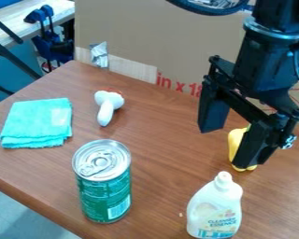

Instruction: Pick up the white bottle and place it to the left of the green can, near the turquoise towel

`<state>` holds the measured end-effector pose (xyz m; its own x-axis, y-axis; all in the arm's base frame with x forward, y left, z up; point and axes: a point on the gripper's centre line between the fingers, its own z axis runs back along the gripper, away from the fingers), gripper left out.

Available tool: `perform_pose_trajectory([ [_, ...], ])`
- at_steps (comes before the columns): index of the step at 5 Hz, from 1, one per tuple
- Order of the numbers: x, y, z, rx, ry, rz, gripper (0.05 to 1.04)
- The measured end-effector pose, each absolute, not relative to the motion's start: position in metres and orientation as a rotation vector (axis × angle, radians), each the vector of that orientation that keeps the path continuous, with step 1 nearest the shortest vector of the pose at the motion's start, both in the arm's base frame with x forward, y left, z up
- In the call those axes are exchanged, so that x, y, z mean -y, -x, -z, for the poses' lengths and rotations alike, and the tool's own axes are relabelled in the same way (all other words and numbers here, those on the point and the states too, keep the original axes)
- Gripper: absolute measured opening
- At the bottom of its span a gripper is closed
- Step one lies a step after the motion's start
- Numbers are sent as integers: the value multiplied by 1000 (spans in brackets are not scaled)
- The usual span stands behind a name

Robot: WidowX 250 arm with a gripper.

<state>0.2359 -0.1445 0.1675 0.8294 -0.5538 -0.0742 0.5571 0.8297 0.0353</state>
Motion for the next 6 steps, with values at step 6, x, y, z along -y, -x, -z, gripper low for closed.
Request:
perform_pose_trajectory([
  [6, 139, -230, -132, 168, -220, 528, 1011],
])
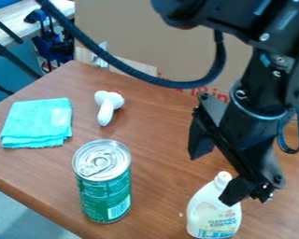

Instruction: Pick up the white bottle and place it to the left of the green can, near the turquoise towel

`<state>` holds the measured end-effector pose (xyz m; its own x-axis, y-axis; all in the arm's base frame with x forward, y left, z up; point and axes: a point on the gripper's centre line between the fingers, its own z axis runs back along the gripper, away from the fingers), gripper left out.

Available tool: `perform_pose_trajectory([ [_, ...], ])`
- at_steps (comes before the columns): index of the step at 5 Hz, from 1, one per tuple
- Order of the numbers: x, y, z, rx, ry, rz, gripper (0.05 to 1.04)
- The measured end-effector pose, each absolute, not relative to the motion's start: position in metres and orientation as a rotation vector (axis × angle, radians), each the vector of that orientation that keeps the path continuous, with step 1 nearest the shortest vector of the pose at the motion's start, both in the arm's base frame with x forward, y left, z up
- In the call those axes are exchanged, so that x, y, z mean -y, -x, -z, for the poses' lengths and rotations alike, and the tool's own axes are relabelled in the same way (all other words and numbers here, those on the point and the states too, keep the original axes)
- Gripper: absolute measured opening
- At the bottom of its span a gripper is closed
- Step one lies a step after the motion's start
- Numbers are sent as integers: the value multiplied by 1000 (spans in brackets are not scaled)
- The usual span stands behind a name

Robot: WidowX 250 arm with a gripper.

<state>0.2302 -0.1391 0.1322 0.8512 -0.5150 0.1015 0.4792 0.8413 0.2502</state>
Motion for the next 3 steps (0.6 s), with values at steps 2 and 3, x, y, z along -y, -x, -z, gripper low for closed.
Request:
perform_pose_trajectory([
  [2, 130, -236, -127, 224, -165, 441, 1011],
  [3, 131, -240, -123, 241, -111, 411, 1011],
])
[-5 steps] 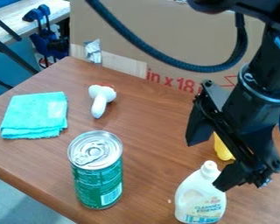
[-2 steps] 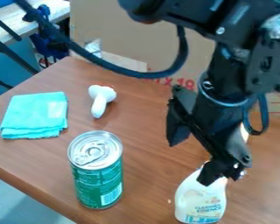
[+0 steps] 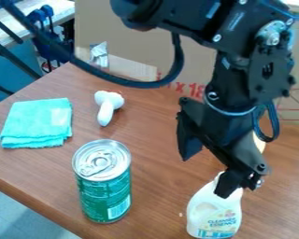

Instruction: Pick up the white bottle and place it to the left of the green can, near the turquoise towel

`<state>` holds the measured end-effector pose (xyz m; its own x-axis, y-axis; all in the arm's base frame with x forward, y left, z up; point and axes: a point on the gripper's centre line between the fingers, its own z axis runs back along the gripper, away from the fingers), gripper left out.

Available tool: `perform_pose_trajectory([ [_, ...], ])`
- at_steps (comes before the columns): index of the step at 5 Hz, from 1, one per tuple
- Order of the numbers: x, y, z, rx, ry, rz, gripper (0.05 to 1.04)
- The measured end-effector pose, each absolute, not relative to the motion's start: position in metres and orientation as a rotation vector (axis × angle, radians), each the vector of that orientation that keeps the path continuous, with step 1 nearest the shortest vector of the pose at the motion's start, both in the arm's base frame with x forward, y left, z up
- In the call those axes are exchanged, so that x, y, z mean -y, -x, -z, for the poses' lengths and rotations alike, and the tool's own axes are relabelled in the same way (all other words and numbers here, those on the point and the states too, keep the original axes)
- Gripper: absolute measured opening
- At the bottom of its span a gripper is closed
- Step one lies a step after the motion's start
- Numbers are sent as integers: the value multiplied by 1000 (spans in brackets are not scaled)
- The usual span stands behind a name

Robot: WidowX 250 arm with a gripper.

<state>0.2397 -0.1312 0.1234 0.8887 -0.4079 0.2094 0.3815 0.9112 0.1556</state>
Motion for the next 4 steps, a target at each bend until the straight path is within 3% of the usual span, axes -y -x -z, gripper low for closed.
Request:
perform_pose_trajectory([
  [2, 134, -243, -119, 247, -27, 361, 1011],
  [4, 134, -246, -111, 218, 2, 356, 1011],
])
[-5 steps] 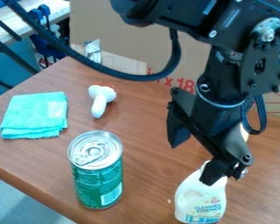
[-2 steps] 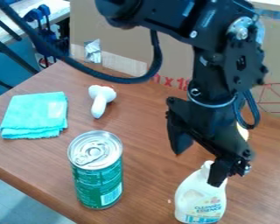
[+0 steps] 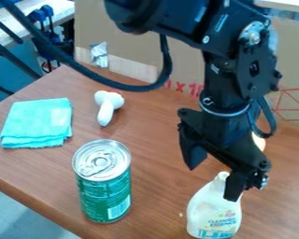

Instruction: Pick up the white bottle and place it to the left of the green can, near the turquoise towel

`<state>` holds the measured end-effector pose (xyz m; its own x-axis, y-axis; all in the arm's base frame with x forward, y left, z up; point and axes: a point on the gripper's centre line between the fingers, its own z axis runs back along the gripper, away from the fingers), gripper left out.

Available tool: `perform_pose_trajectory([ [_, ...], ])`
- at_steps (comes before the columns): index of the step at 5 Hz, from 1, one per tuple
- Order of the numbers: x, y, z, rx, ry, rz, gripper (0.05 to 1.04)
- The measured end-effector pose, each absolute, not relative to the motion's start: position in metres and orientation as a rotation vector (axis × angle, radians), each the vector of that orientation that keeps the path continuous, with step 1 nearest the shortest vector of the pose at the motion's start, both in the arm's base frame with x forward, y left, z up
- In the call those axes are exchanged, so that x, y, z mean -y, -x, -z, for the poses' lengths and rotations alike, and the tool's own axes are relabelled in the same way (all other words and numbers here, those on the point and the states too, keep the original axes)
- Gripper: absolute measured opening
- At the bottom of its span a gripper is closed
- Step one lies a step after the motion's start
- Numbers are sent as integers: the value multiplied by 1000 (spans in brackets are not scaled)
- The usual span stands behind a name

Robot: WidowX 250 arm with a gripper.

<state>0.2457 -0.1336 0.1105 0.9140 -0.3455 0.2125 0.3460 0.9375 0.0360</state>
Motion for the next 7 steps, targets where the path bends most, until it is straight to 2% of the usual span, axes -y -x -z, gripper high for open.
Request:
perform_pose_trajectory([
  [1, 135, -245, -105, 197, 2, 359, 1011],
  [2, 136, -247, -97, 174, 0, 359, 955],
  [4, 143, -253, -103, 206, 6, 361, 415],
  [6, 145, -254, -104, 215, 13, 356, 387],
  [7, 138, -243, -134, 245, 41, 402, 387],
])
